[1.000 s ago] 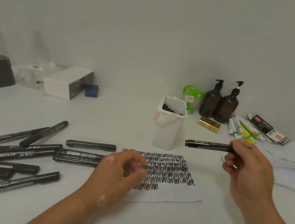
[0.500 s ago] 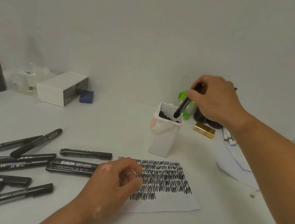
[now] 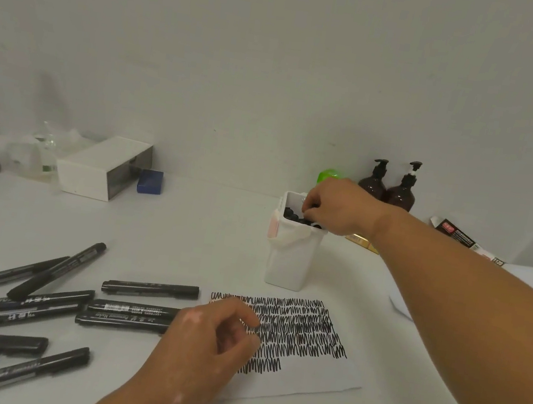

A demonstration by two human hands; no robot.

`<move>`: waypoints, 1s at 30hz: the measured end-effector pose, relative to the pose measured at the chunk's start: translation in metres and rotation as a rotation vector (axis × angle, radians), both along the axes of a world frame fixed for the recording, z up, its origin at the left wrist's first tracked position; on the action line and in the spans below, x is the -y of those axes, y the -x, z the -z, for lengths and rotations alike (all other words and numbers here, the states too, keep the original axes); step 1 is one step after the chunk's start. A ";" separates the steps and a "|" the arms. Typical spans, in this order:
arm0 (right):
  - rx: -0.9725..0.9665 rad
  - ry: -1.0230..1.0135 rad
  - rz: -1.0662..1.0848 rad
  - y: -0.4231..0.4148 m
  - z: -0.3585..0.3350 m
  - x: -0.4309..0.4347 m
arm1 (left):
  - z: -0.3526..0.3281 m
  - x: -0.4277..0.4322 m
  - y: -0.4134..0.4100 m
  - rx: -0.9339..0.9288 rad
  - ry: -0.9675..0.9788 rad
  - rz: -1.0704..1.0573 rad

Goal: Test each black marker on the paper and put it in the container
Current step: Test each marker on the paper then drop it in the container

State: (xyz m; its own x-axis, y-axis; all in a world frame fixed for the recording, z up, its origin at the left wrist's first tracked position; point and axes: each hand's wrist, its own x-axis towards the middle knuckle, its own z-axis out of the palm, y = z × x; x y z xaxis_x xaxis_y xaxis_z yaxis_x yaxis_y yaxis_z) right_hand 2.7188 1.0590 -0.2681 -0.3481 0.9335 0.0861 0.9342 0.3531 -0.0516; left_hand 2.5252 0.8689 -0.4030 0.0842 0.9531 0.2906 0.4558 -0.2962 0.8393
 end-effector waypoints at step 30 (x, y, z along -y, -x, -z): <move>-0.754 0.019 0.027 -0.054 0.132 0.151 | 0.001 0.003 0.001 -0.097 -0.019 0.009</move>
